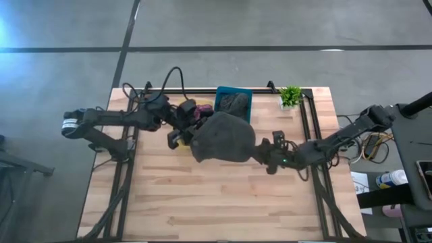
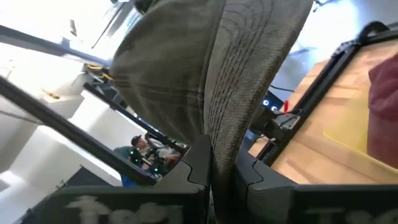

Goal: Pick & Place hat
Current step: Put the gray cap into the blue bin

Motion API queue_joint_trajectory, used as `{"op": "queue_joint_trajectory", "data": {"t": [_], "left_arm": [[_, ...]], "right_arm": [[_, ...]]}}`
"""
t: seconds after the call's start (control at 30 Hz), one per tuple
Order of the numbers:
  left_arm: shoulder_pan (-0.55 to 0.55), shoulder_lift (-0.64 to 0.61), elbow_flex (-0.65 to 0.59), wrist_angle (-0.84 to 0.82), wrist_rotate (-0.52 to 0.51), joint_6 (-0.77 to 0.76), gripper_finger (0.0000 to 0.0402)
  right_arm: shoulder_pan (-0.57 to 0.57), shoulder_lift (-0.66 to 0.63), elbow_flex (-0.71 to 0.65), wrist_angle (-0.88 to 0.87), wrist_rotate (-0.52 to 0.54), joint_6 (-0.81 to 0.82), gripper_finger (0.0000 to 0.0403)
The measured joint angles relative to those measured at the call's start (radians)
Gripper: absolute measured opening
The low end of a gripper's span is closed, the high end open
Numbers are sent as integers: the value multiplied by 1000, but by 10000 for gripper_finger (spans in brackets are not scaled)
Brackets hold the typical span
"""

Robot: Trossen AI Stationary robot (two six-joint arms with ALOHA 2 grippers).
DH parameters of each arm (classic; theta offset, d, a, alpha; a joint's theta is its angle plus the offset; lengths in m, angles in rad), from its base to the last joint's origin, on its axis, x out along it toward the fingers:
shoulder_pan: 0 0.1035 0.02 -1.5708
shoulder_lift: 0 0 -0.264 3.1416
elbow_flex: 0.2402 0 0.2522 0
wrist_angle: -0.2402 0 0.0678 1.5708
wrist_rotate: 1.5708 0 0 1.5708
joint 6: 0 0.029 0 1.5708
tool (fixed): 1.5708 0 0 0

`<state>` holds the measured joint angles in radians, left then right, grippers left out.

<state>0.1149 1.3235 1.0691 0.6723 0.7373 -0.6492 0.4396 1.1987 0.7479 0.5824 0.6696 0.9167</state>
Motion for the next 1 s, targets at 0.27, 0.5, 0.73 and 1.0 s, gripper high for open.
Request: {"op": "queue_joint_trajectory", "data": {"t": [0.27,0.5,0.73,1.0], "left_arm": [[33,0,-6,15,92,-60,133],[56,-2,-10,0,94,-85,133],[55,-2,-10,-2,124,-137,133],[55,-2,-10,-114,108,-115,133]], "right_arm": [[-24,65,29,6,-19,31,13],[-24,61,34,-7,-11,24,34],[-25,59,34,-7,-11,20,132],[-22,49,34,-54,-73,55,209]]}}
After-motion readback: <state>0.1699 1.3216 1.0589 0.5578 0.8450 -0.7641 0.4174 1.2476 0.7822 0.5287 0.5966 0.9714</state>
